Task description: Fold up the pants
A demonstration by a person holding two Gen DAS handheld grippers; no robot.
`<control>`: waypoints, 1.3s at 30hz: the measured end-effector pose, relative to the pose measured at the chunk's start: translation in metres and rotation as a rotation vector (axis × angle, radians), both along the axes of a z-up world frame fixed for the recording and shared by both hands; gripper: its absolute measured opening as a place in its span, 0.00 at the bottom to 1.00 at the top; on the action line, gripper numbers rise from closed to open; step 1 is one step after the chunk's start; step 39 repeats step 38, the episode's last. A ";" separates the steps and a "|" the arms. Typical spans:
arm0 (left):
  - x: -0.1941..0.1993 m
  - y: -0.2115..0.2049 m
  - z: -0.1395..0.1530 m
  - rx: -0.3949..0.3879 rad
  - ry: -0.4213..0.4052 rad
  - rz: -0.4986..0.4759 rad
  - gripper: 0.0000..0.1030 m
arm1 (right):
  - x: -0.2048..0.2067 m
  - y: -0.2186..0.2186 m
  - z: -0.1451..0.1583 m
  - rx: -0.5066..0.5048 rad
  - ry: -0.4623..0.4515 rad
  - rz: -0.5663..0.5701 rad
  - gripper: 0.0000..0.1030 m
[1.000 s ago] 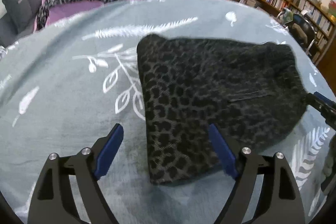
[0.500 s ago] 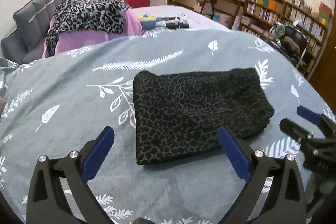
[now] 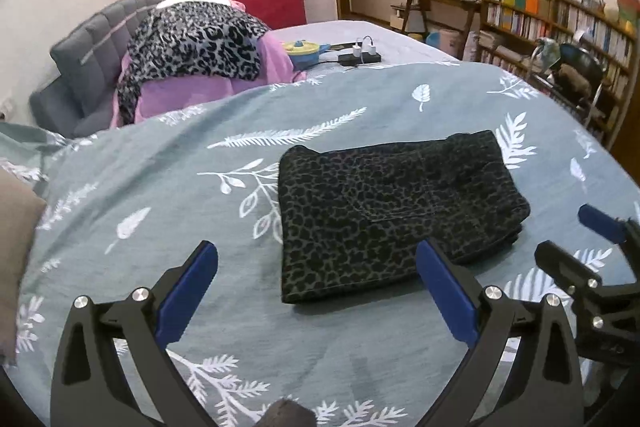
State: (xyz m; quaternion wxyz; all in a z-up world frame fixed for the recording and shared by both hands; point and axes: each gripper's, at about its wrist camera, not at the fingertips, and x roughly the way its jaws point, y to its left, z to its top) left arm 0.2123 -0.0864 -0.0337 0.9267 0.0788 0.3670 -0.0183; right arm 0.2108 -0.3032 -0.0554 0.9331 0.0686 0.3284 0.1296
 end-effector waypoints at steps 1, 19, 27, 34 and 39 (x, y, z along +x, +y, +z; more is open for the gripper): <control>-0.001 -0.001 0.000 0.007 0.000 0.000 0.95 | -0.001 0.001 0.000 -0.004 0.000 0.002 0.94; -0.004 -0.009 -0.008 0.036 0.014 -0.028 0.95 | -0.004 0.011 0.003 -0.019 0.000 0.022 0.94; -0.007 -0.013 -0.010 0.069 -0.007 -0.038 0.95 | -0.002 0.009 -0.002 -0.015 0.009 0.020 0.94; -0.002 -0.007 -0.020 0.031 0.053 -0.022 0.95 | -0.002 0.009 -0.004 -0.015 0.017 0.020 0.94; 0.001 0.004 -0.036 -0.006 0.122 -0.001 0.95 | 0.002 0.010 -0.016 -0.016 0.061 0.018 0.98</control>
